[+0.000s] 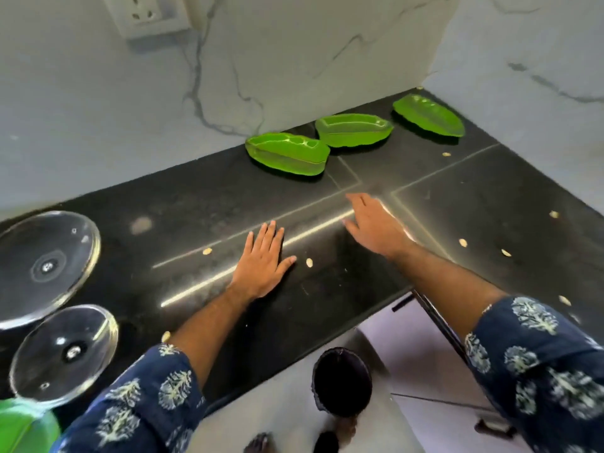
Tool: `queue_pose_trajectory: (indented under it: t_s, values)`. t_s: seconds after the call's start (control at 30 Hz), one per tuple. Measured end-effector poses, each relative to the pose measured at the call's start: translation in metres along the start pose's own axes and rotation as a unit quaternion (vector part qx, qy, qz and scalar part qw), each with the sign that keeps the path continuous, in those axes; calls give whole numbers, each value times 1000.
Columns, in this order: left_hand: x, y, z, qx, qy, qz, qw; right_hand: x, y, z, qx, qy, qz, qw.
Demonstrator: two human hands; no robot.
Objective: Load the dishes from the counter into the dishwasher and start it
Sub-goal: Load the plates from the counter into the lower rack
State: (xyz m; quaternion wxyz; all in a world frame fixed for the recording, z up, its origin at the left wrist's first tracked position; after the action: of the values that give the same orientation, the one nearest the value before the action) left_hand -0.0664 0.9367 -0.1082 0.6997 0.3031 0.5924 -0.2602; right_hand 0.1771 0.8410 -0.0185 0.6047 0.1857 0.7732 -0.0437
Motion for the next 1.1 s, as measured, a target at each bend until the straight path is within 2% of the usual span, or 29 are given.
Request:
queue_pose_trajectory:
  t_s: [0.17, 0.3, 0.4, 0.53, 0.63, 0.73, 0.8, 0.9, 1.0, 1.1]
  values:
    - [14, 0, -3, 1, 0, 45, 999, 38, 81, 11, 42, 93, -43, 994]
    - [12, 2, -3, -6, -16, 52, 999, 62, 129, 16, -17, 6, -56, 998]
    - [10, 2, -3, -16, -23, 47, 999, 73, 145, 22, -1, 12, -58, 998]
    - [7, 2, -2, -17, -28, 43, 999, 67, 132, 24, 41, 86, -3, 995]
    - [6, 1, -1, -20, -31, 38, 999, 60, 103, 27, 32, 24, 58, 998]
    - [6, 2, -2, -21, -36, 40, 998, 56, 101, 36, 42, -30, 82, 995]
    - [7, 1, -2, -21, -35, 41, 998, 54, 115, 44, 117, -1, 66, 991]
    - [9, 2, -4, -19, -45, 41, 998, 57, 132, 52, 201, 38, -10, 979]
    - [11, 1, -5, -14, -50, 42, 998, 57, 137, 57, 229, 102, -67, 966]
    - [11, 1, -6, -9, -49, 43, 998, 43, 137, 62, 229, 179, -68, 954]
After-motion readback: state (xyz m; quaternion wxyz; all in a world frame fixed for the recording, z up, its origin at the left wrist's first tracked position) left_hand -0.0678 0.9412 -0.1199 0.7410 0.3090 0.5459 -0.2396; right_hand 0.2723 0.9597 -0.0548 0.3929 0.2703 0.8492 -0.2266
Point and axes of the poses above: each hand's wrist, its own y-axis towards the middle knuckle, its own x-axis out of the palm, z = x × y, the point moved 2 cm from there along y, towards the middle knuckle, and after that the axes turned 12 degrees about z, right-handed, at the moved point
